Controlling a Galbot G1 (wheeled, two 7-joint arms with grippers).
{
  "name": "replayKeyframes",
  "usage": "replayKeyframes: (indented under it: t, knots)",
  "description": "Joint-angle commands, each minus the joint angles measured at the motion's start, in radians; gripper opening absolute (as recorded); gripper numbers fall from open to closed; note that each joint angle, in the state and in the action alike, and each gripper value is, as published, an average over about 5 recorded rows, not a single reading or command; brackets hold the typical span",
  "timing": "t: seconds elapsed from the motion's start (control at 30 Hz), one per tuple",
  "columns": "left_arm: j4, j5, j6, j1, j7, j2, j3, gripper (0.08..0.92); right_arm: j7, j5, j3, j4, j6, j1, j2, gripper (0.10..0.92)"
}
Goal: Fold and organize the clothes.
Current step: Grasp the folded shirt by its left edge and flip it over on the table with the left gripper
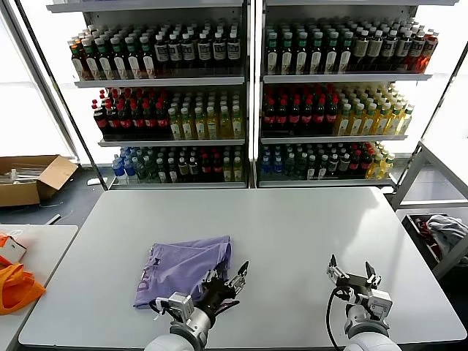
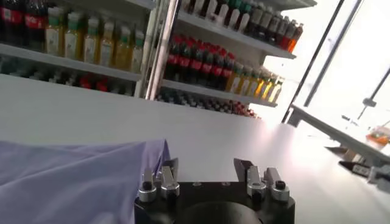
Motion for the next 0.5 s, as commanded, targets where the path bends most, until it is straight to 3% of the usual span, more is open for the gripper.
replayKeyframes:
  t: [0.03,0.17,0.27,0.5]
  knots:
    - [-0.167,-0.213,-0.018,0.027,-0.052,0.059,-0.249,0.724,-0.001,0.004,-0.046,-0.033,-0.004,0.054,-0.017,0.823]
    - [-0.106,-0.059,-0.028,0.042,-0.066,0.122,-0.396,0.808,-0.002,0.007,-0.072,-0.042,-0.002,0.066,-0.026,0.823]
    - [-0.05,-0.006,-0.05,0.068,-0.063,0.148,-0.469,0.821,-0.001,0.013,-0.086,-0.045,-0.004,0.083,-0.035,0.823]
    - [0.014,0.031,-0.068,0.095,-0.048,0.125,-0.499,0.823,-0.002,0.02,-0.104,-0.054,-0.005,0.1,-0.044,0.823]
